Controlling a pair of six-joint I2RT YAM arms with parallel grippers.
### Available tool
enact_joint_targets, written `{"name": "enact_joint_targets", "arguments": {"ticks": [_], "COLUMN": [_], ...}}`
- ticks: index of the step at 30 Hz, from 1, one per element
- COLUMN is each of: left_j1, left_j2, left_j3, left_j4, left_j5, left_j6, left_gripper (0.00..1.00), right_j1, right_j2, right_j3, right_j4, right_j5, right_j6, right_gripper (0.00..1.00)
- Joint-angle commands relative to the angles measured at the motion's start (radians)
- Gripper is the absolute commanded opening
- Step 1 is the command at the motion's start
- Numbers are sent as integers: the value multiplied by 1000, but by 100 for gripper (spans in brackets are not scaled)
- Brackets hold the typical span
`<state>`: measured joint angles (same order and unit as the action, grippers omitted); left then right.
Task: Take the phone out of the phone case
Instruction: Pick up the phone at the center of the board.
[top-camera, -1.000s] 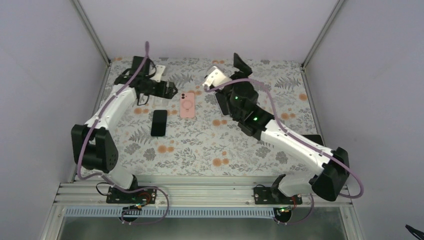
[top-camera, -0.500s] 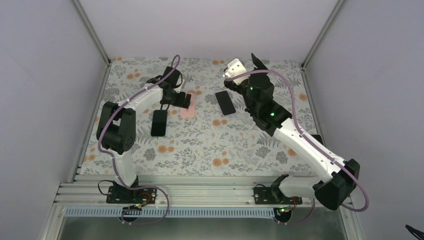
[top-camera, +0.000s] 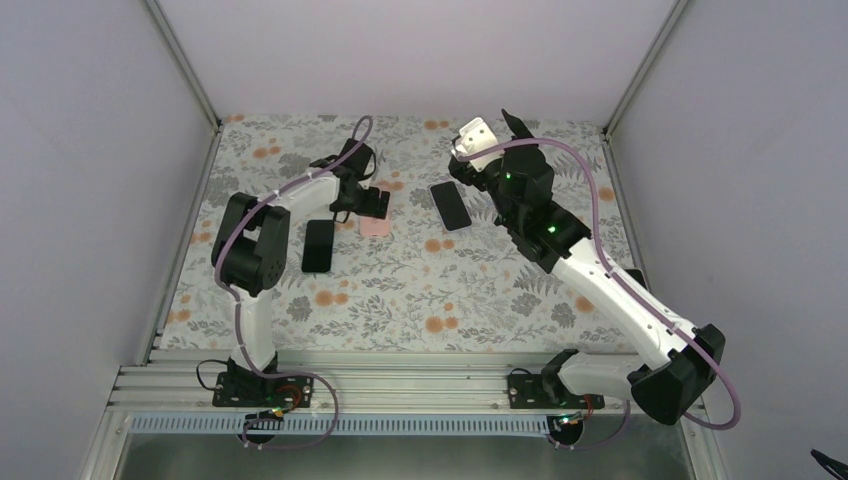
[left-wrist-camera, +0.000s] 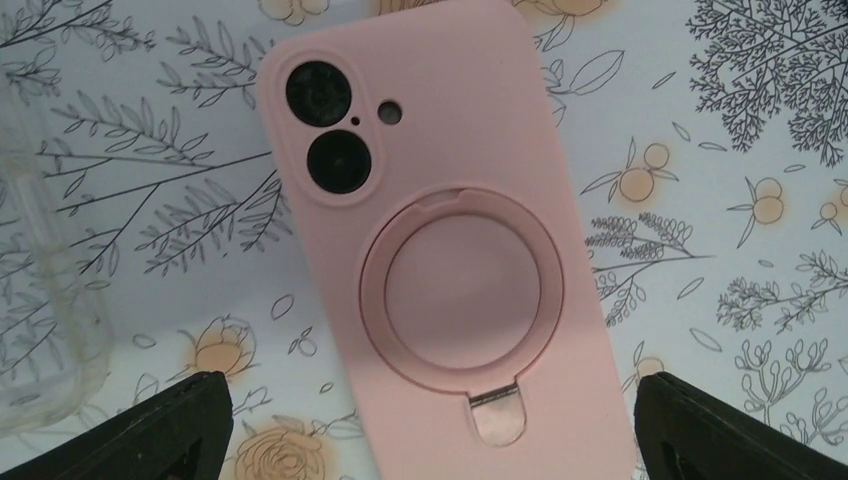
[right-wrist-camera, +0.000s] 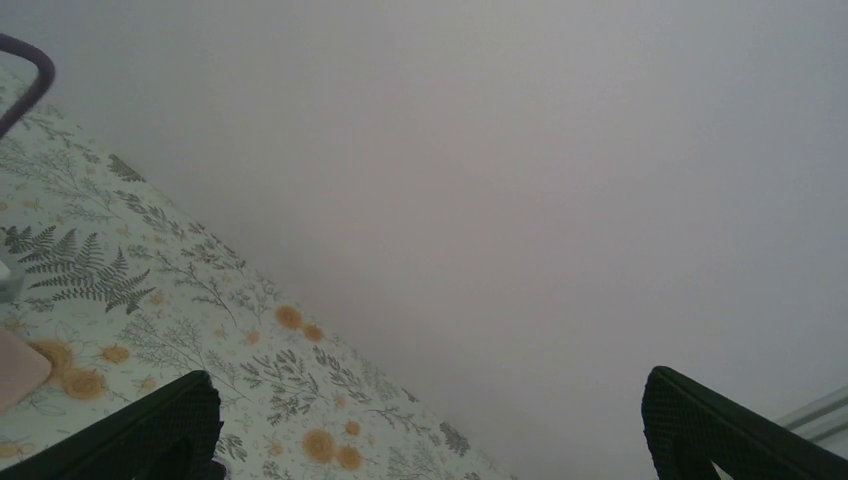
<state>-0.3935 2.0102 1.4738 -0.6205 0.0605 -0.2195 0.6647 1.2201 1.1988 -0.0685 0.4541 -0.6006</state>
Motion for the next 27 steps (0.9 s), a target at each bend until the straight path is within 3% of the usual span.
{"name": "enact_joint_targets", "arguments": {"ticks": [1,13,19,27], "left_j1": [-25,-61,-117,-151], "left_j2": [50,135,198,140], "left_j3": [41,109,179,108], "left_j4": [15,10,-77,-63], "left_j5": [-17,-30,-43,22], "left_j6": [-13,23,189,403], "left_gripper": [100,100,98,94], "right_j1": [-10,-16,-17,-17], "right_j2": [-21,-37,-37,-39], "right_j3": [33,28,31,31], "right_j4": [-21,-37,-45,-49], "right_j5": [-32,-51,-55,-67], "right_j6": [38,45,45,51], "right_gripper": [99,99,99,99]}}
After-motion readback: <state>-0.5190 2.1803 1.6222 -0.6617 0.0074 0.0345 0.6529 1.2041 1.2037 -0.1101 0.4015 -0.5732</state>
